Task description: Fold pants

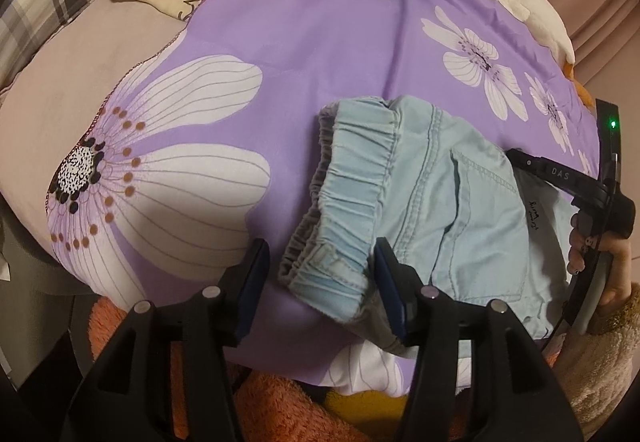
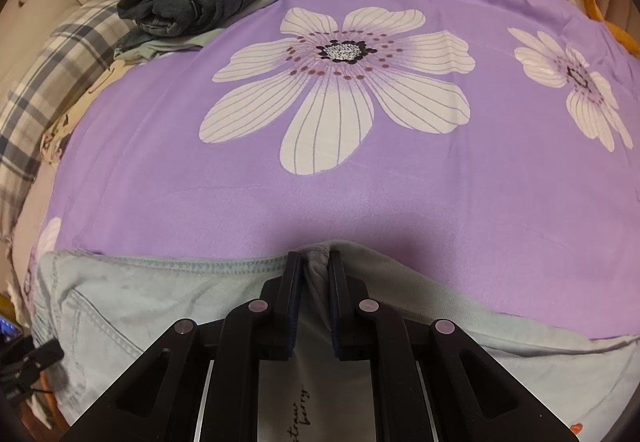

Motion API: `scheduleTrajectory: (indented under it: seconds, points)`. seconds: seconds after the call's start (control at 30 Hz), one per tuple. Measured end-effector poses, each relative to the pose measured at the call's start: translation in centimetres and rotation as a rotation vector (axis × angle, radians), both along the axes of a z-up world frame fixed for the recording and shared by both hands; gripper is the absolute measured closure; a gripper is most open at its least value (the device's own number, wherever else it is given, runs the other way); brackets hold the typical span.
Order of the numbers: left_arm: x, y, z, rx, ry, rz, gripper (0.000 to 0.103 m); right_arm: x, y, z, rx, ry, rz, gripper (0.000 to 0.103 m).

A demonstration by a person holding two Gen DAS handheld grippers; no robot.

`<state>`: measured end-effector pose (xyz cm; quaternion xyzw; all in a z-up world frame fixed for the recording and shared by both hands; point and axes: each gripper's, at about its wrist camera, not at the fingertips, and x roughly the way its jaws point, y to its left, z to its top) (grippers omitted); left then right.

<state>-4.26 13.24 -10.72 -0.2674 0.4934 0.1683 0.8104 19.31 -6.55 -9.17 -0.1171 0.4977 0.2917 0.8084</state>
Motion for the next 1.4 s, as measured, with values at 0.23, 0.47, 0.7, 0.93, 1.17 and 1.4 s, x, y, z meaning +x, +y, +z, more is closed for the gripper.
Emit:
scheduleTrajectory:
  seconds: [0.23,0.47,0.7,0.93,1.17,1.4]
  points:
    - [0.1,0.2,-0.3,-0.021,-0.006,0.006,0.047,-0.3,0.0,-0.2,-0.004,-0.023,-0.001,0.094]
    - [0.3,0.3,0.2,-0.046,0.020,0.041,0.046,-0.7,0.2,-0.3,-0.018,-0.055,0.002,0.092]
    - [-0.7,-1.5,5.3,0.067,-0.030,0.015,0.031,-0.9,-1.3,1.6,-0.028,-0.076,-0.051,0.031]
    - [1.4,-5.4,10.1,0.106,-0.156,-0.116,0.026,-0.9,-11.2,5.8,0.116,-0.100,-0.232,0.029]
    - [8.4,-9.8,9.8,0.084,-0.158,-0.276,0.026,-2.1,-25.4,6.8,0.190,-0.107,-0.530,0.029]
    - [16.2,-13.2,6.2,-0.008,-0.104,-0.391,0.051,-5.3,-38.2,5.3,0.212,-0.113,-0.855,0.029]
